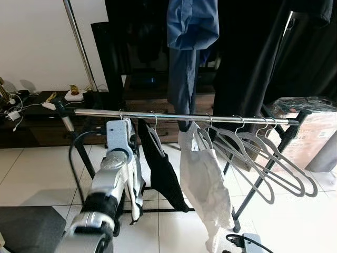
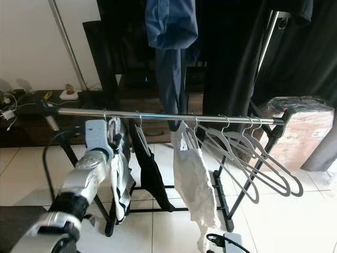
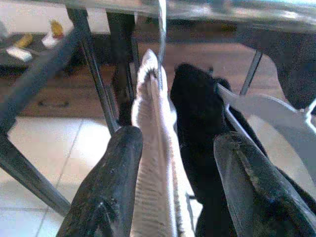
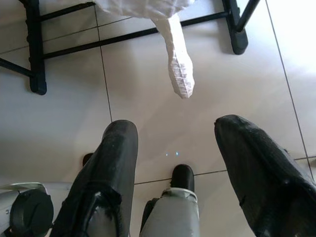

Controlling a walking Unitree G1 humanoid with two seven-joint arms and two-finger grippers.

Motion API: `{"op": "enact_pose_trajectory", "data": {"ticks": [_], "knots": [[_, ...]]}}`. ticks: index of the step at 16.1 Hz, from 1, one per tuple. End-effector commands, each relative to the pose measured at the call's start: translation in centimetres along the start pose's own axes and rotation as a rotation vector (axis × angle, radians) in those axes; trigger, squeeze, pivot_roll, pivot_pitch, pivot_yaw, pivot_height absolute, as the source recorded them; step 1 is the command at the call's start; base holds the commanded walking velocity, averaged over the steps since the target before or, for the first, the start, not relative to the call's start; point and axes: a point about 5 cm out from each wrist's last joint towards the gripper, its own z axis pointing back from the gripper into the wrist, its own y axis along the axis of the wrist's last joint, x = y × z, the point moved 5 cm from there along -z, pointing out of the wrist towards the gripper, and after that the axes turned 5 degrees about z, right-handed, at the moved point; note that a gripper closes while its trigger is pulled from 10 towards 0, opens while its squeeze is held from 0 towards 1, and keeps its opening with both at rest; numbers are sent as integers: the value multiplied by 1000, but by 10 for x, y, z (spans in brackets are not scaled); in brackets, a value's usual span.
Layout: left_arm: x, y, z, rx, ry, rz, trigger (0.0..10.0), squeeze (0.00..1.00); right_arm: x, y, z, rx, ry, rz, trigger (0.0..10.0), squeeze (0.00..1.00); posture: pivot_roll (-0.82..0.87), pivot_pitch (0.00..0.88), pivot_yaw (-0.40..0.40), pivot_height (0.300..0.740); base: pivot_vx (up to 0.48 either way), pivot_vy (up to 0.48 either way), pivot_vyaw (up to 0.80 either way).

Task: Hang hanger

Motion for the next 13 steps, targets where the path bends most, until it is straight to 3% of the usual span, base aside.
{"op": "enact_pose_trajectory", "data": {"ticks": [1,6,11,12,13], "knots": [[-1,2,-3,-16,2,6,10000,0,0,-5,1,-10,-1,-1,10000,0,-10,29,-10,740,0,0,0],[-6,11,-11,-22,20,-55,10000,0,-1,-13,2,-23,-3,-13,10000,0,-27,67,-3,740,0,0,0],[-10,15,-16,-43,2,18,10000,0,-2,-29,7,-34,0,-32,10000,0,-60,138,8,740,0,0,0],[-11,14,-16,-51,3,17,2667,0,-2,-32,8,-35,0,-35,10000,0,-64,147,7,740,0,0,0],[-14,16,-17,-46,16,11,0,0,0,-36,9,-41,-4,-41,10000,0,-70,159,5,740,0,0,0]]}}
